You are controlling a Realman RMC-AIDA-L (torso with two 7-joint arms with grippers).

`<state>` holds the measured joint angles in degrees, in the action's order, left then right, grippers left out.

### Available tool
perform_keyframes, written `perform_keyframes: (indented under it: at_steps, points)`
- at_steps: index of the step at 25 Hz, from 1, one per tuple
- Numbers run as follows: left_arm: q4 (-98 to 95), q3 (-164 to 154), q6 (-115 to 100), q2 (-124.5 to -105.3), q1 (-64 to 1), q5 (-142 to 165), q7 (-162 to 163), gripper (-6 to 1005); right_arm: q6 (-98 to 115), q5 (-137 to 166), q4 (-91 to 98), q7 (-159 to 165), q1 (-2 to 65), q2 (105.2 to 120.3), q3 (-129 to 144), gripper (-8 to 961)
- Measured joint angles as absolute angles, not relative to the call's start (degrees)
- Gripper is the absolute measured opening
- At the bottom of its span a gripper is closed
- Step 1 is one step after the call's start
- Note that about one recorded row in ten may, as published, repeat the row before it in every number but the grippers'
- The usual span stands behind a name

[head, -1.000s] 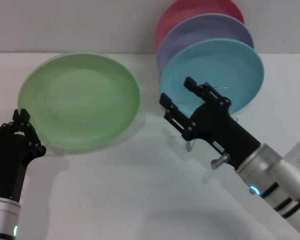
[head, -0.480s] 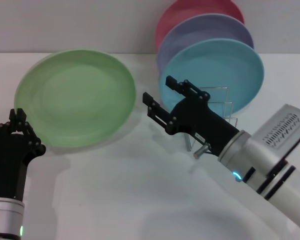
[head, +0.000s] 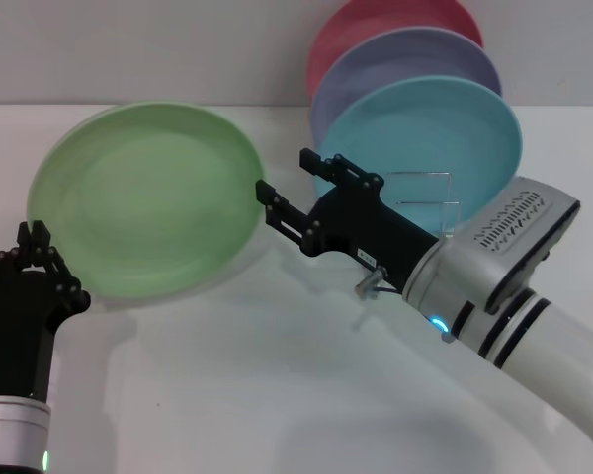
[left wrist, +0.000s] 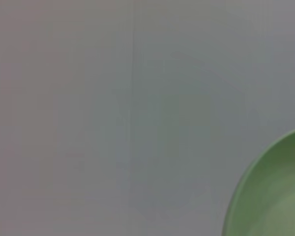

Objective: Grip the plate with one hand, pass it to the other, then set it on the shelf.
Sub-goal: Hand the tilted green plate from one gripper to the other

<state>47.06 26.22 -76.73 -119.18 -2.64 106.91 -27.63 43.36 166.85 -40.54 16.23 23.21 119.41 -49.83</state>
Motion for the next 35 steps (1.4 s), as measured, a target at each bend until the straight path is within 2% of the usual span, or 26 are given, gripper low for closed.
perform_keyframes:
  at_steps: [16,33,35]
  points:
    - [51.5,24.3,-77.0,-119.18,-2.8,101.4,-33.4,31,37.1,166.7,-40.1,16.9,28.0,119.63,-49.7,643]
    - [52.7,23.6,-76.9,-119.18,-2.8,98.7,-35.8,30,35.8,166.6,-39.9,16.9,29.6,119.79,-49.7,630]
    - [52.7,23.4,-76.9,-119.18,-2.8,98.7,-35.8,30,35.8,166.6,-39.9,16.9,29.7,119.8,-49.7,560]
